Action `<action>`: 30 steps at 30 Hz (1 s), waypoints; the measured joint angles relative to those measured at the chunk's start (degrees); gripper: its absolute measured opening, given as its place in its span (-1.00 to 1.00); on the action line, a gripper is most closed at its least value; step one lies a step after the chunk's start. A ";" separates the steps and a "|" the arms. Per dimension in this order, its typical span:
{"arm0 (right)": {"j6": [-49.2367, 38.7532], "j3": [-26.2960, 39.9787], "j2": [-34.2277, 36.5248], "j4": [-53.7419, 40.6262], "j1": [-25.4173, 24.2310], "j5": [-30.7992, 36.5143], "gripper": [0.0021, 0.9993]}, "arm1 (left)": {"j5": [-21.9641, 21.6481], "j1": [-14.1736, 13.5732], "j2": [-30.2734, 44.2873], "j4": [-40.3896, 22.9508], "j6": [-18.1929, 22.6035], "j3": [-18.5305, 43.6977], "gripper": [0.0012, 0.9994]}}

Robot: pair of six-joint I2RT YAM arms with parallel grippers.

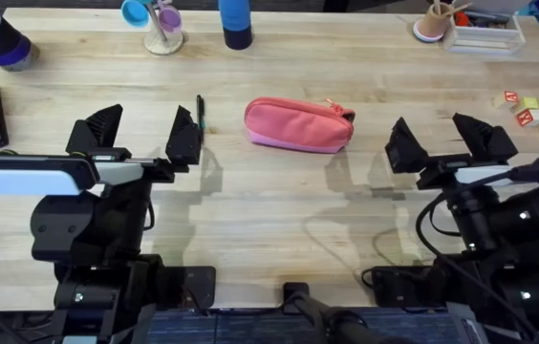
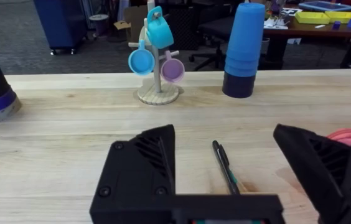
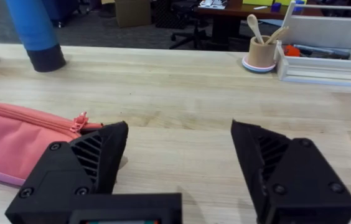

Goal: Unzip the bag, pick up the pens from the table one at a time and place them inside, then zip the bag closed.

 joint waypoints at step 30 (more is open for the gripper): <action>2.27 25.83 19.41 -8.83 -0.17 11.40 0.99 | -2.05 0.02 21.81 -11.74 1.35 27.15 0.99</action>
